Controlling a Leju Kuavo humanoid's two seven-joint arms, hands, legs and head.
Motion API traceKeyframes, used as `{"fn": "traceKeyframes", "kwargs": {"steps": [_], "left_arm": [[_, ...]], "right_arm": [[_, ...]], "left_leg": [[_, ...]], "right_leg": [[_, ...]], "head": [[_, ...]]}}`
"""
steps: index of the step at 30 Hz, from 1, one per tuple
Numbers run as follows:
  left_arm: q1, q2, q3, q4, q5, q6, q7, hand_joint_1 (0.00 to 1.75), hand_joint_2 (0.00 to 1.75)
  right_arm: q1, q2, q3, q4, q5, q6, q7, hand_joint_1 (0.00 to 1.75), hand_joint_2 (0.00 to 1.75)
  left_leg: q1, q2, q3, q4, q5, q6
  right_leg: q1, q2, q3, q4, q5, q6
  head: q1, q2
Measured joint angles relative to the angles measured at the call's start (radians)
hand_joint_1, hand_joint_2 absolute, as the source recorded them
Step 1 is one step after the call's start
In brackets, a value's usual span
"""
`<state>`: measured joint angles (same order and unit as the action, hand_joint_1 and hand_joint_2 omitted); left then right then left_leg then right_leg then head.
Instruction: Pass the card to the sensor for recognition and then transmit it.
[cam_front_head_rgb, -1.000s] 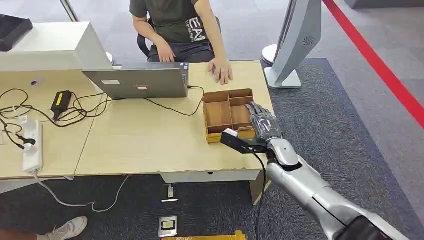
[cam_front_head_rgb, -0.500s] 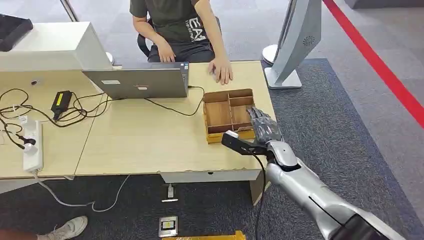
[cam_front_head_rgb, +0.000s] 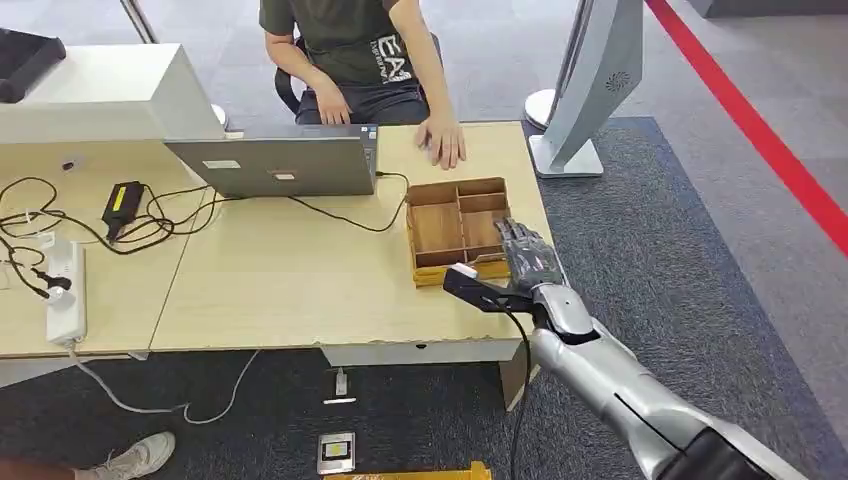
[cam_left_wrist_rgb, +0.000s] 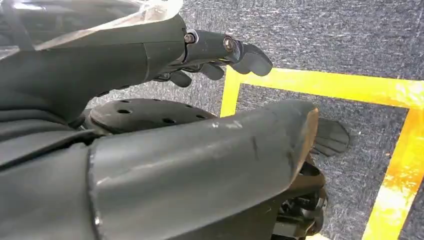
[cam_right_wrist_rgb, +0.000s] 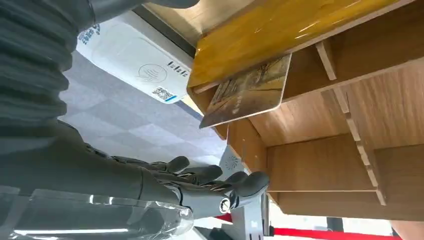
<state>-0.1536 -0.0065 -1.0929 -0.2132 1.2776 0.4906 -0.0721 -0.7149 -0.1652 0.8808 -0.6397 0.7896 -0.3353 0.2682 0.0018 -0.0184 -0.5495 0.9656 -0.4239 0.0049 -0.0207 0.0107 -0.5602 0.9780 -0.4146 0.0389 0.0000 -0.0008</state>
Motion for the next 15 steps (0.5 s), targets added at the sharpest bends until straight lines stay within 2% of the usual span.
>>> {"fn": "traceKeyframes", "kwargs": {"steps": [1,2,15], "left_arm": [[0.000,0.000,0.000,0.000,0.000,0.000,0.000,0.00,0.00],[0.000,0.000,0.000,0.000,0.002,0.000,0.000,0.00,0.00],[0.003,0.000,0.000,0.000,0.007,0.005,-0.001,0.00,0.00]], "right_arm": [[0.000,0.000,0.000,0.001,0.002,0.000,0.002,0.72,1.75],[0.000,0.001,0.000,0.003,0.005,0.000,0.003,1.75,1.75],[0.003,0.016,0.001,0.005,0.023,0.033,0.016,1.75,1.75]], "left_leg": [[0.000,0.000,0.000,0.000,0.000,0.000],[0.000,0.000,0.000,0.000,0.000,0.000],[0.000,0.000,0.000,0.000,0.000,0.000]], "right_leg": [[0.000,0.000,0.000,0.000,0.000,0.000],[0.000,0.000,0.000,0.000,0.000,0.000],[0.000,0.000,0.000,0.000,0.000,0.000]], "head": [[0.000,0.000],[0.000,0.000],[0.000,0.000]]}}
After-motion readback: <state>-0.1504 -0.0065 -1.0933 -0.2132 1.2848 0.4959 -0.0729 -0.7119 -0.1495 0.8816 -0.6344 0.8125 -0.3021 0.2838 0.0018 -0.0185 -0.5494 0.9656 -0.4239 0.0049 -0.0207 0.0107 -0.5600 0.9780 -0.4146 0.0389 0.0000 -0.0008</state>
